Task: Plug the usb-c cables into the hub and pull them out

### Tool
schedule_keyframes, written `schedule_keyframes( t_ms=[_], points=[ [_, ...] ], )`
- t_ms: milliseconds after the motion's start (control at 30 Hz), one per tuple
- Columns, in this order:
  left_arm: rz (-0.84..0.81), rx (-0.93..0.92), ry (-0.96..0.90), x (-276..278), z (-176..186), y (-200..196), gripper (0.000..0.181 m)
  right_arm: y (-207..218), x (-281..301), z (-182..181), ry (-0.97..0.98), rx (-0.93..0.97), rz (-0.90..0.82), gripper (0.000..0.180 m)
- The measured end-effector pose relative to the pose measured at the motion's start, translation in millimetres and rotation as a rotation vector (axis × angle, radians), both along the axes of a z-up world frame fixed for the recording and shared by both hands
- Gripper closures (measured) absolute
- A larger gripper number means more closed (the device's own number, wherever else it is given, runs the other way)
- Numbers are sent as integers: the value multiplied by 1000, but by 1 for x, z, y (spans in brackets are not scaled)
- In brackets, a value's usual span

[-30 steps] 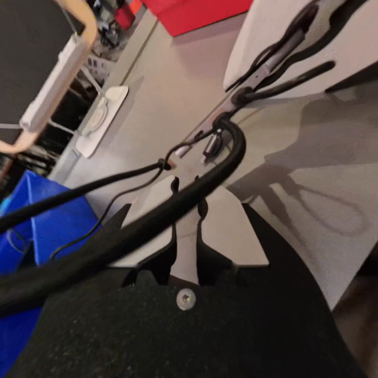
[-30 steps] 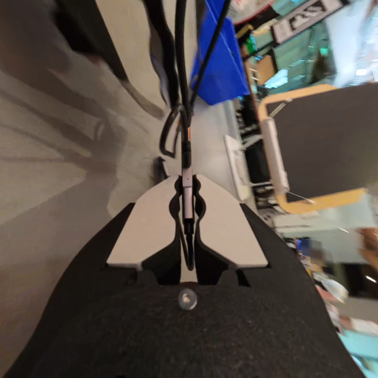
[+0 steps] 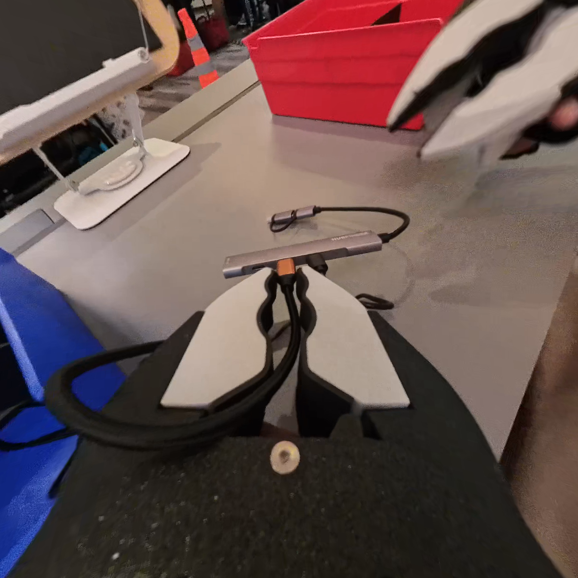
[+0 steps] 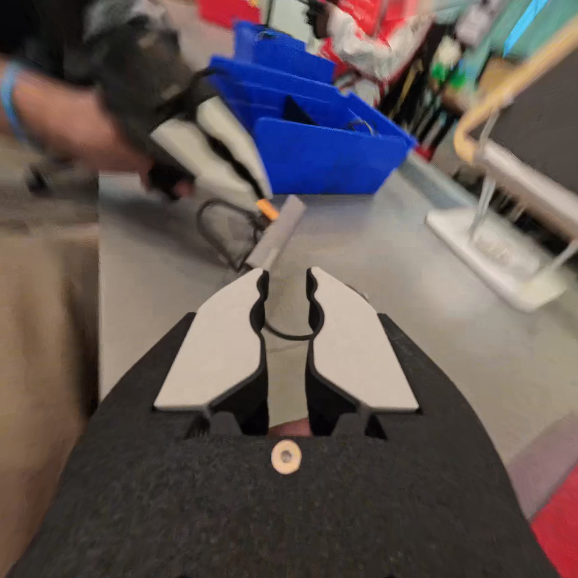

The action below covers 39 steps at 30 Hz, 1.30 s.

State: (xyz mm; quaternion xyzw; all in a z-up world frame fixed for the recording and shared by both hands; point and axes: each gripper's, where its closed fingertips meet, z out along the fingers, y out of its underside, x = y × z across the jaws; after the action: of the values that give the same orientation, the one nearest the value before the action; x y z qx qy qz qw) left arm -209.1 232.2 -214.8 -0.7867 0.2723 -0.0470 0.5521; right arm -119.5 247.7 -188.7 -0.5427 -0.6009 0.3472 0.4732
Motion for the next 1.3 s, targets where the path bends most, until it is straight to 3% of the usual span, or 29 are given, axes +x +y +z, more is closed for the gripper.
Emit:
schedule_keyframes(
  t_ms=[33, 100, 167, 233, 367, 467, 500, 767, 1200, 1300],
  points=[
    [-35, 31, 46, 6, 1, -4, 170, 3, 1, 3, -32, -214, 9, 153],
    [-97, 135, 161, 23, 8, -13, 170, -4, -5, 9, -70, -661, 119, 123],
    [-135, 241, 275, 38, 17, -21, 169, -8, -16, 17, -15, -999, 244, 126],
    [-156, 344, 371, 50, 27, -28, 169, -12, -24, 12, 9, -1153, 338, 138],
    [-185, 394, 370, 61, 33, -36, 169, -46, -24, -1, -58, -1208, 584, 135],
    [-207, 426, 379, 64, 33, -38, 169, -53, -24, -2, -19, -1146, 659, 167],
    [-202, 431, 393, 63, 32, -38, 169, -53, -23, 0, -3, -1141, 673, 169],
    [-160, 432, 426, 58, 21, -27, 169, -45, -25, -6, 17, -1102, 589, 171],
    [-192, 504, 383, 62, 25, -30, 163, -49, -21, -7, -30, -1182, 645, 171],
    [-219, 476, 368, 65, 22, -32, 169, -51, -20, -8, -46, -1199, 658, 171]
  ],
)
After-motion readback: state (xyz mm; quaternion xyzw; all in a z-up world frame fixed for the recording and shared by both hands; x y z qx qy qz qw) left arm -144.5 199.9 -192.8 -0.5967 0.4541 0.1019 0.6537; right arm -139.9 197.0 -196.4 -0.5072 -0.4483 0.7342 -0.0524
